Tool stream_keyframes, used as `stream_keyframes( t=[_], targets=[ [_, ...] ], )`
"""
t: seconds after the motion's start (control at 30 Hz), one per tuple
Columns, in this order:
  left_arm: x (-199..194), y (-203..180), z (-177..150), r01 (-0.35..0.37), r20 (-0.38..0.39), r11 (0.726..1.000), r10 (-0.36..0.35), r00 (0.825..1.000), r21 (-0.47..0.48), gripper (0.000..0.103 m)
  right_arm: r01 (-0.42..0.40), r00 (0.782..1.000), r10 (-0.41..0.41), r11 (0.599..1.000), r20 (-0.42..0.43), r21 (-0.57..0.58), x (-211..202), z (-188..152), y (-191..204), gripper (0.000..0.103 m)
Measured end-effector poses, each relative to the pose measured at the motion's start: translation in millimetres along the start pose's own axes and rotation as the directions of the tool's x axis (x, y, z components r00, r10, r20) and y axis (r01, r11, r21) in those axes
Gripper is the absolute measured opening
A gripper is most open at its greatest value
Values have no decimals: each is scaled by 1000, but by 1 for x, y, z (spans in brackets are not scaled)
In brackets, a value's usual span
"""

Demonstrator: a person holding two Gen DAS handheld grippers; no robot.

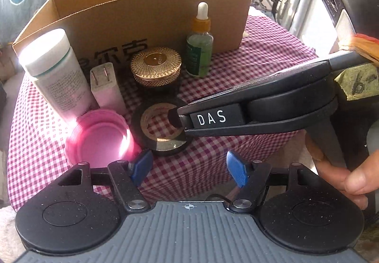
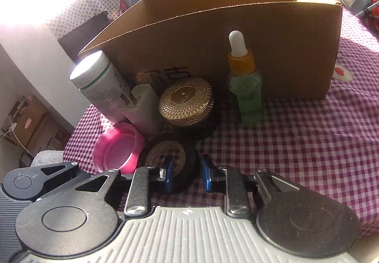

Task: Organize rigid objects
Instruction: 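Move the right gripper to the black tape roll and close on it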

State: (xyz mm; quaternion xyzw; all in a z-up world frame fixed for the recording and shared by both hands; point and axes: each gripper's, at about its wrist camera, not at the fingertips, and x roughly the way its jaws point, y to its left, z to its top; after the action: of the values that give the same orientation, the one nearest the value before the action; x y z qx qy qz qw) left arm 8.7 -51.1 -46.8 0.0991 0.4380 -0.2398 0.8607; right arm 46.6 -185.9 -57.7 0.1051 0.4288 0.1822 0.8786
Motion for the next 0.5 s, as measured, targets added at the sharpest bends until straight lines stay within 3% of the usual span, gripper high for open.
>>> stream_keyframes(
  t=[0.37,0.5],
  targets=[
    [4,-17,5,98,20,994,-99,995,54,69,57,998,-58,997,8,47,-22,-10,-25,26],
    [4,-29,7,57,61,993,-64,996,107,69,56,998,-58,994,19,93,-31,-15,-40,26]
  ],
)
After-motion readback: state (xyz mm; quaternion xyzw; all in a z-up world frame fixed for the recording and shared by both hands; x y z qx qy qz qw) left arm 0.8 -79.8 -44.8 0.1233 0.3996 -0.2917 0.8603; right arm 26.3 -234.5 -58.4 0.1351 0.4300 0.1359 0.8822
